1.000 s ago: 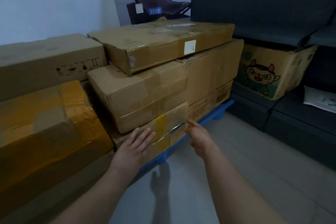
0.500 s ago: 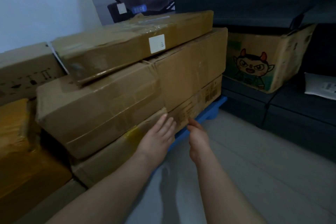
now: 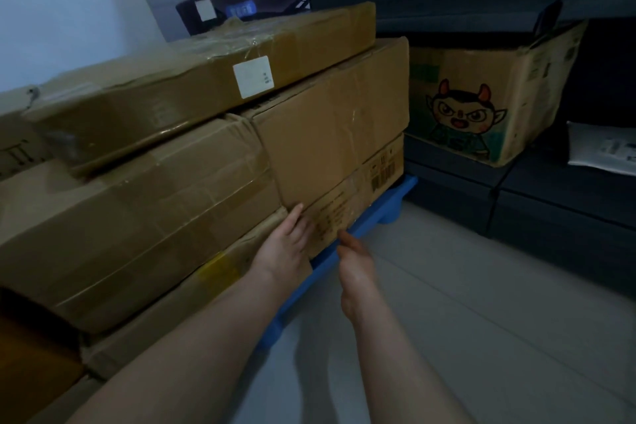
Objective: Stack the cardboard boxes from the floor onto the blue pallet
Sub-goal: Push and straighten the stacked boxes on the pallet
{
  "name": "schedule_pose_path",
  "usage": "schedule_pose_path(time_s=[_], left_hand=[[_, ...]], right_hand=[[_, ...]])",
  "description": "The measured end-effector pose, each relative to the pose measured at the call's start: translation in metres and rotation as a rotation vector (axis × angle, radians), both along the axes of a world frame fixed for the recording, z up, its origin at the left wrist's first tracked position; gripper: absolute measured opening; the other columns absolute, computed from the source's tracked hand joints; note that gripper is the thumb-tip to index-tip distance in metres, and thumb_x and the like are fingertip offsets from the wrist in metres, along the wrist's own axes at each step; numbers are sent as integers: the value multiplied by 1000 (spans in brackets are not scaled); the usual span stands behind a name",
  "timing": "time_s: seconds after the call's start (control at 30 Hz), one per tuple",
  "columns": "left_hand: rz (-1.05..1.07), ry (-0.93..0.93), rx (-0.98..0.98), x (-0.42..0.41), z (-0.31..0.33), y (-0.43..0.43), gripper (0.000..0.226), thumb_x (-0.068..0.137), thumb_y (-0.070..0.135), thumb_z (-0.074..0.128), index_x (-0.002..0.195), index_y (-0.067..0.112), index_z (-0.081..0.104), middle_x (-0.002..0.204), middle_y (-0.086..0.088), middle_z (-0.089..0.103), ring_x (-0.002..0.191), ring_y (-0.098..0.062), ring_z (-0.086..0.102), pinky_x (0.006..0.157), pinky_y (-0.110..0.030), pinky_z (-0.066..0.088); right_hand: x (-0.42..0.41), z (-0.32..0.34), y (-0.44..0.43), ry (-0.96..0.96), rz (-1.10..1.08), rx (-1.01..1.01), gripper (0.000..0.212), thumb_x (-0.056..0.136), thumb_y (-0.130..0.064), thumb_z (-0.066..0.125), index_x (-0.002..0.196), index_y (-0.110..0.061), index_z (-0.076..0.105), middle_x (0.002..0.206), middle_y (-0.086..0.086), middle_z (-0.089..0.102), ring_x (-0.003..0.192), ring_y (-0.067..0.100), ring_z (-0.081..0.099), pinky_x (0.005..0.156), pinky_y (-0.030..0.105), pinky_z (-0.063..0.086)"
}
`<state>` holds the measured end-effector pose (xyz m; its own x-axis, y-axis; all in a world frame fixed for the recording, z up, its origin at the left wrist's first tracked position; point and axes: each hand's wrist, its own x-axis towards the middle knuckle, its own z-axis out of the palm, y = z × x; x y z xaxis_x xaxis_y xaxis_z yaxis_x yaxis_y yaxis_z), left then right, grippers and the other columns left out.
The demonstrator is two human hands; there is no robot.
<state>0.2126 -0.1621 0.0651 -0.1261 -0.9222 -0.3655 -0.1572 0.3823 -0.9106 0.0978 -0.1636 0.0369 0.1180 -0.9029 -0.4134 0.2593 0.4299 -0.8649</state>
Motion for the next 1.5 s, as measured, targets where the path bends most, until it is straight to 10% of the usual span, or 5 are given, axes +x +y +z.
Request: schedule_pose_path(time_s=[0.63,0.8,1.03,1.5], left_hand=[[59,479,-385,23,57,70,74,99,39,19,144,-1,-24,152,-22,-31,141,-38,-29,106,-60,-26],[167,626,-469,47,76,109,78,98,32,24,140,5,-36,137,-18,-51,134,-34,-42,104,-61,-28],[167,746,-512,64,84,120,76,98,32,26,143,11,-32,145,-13,-45,133,-32,-42,107,-59,-26],[111,686,-490,72,89,105,67,99,31,19,147,8,-21,152,-15,-34,141,-31,-32,112,-52,-22]], right_hand=[[31,40,4,-8,49,-251,43,102,-20,42,145,-23,41,148,-5,41,136,13,37,105,24,29],[65,61,9,100,126,-444,48,100,-34,45,147,-34,34,159,-8,20,146,13,19,120,43,21],[86,66,24,371,125,-528,53,100,-35,42,151,-35,24,161,-12,-9,149,20,-3,120,49,14],[78,72,13,345,219,-574,59,103,-16,31,155,-23,5,163,-5,2,149,12,3,123,39,9]])
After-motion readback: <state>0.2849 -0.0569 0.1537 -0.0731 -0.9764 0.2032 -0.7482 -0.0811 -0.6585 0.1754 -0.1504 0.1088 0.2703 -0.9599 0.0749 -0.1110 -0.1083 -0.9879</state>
